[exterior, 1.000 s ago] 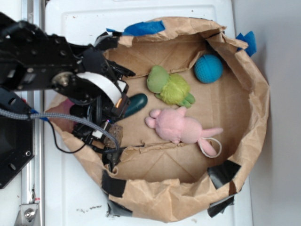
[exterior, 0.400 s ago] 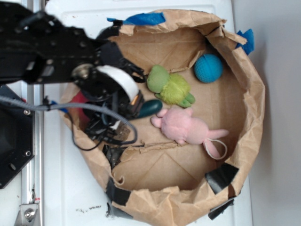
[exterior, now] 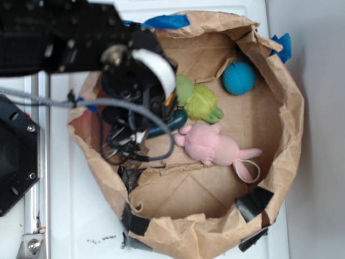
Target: Grab the plastic pickle.
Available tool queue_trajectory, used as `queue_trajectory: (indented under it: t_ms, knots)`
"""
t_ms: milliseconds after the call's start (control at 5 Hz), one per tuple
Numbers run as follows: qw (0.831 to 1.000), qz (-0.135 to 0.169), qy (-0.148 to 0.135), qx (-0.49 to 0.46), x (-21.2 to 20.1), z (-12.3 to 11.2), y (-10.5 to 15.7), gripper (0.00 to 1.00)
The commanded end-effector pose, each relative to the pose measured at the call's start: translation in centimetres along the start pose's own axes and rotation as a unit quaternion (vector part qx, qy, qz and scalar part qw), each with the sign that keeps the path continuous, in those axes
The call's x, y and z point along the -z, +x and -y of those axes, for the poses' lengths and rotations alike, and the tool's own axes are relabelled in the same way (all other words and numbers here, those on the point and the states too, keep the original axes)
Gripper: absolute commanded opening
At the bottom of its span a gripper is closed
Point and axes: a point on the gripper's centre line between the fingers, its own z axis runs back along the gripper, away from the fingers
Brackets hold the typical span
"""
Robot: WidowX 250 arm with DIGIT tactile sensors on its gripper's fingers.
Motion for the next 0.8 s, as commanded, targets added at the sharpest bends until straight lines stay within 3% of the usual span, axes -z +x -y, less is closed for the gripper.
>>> queue_trajectory:
  t_ms: [0,600]
  knots:
    - [0.995,0.016,-0.011,-0.098,-1.4,-0.7,2.2,1.0]
    - [0.978,0.037,-0.015,-0.206,0.5,-2.0,4.6,1.0]
